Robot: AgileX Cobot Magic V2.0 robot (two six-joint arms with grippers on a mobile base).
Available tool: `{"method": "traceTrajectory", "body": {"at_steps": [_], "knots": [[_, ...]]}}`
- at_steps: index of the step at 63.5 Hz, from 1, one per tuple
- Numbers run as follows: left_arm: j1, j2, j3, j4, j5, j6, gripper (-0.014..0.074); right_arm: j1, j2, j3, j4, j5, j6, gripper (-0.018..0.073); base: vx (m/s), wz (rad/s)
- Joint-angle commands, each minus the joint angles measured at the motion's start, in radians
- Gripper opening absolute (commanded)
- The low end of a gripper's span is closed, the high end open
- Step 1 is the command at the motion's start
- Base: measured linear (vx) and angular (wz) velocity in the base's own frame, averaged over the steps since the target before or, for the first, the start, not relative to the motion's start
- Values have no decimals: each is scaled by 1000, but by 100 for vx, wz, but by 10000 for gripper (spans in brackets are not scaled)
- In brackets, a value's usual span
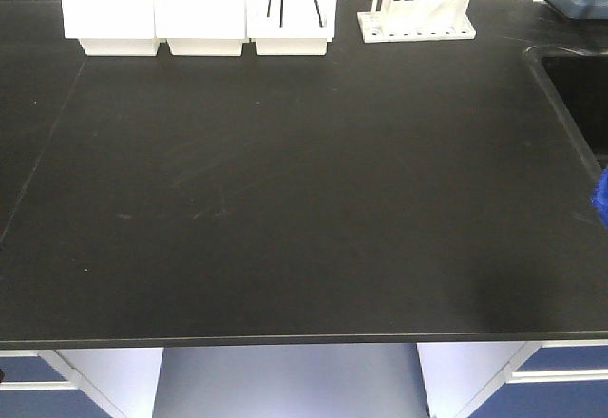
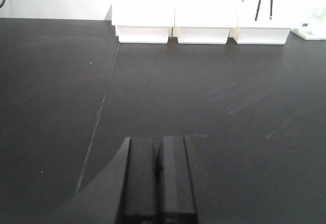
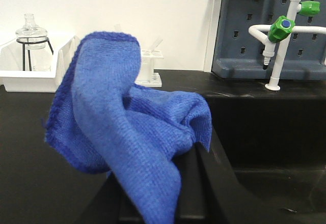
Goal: Wipe right workspace with blue cloth
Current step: 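Hold the blue cloth in the right gripper while driving to the other bench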
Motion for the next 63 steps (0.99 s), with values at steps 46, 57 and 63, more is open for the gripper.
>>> {"method": "traceTrajectory", "body": {"at_steps": [46, 57, 63], "knots": [[-4, -16, 30, 1, -79, -8, -6, -1, 13, -30, 3, -94, -4, -3, -3, 1], [-4, -16, 30, 1, -79, -8, -6, -1, 13, -30, 3, -94, -4, -3, -18, 7], [-4, -16, 30, 1, -79, -8, -6, -1, 13, -30, 3, -94, -4, -3, -22, 7]]}}
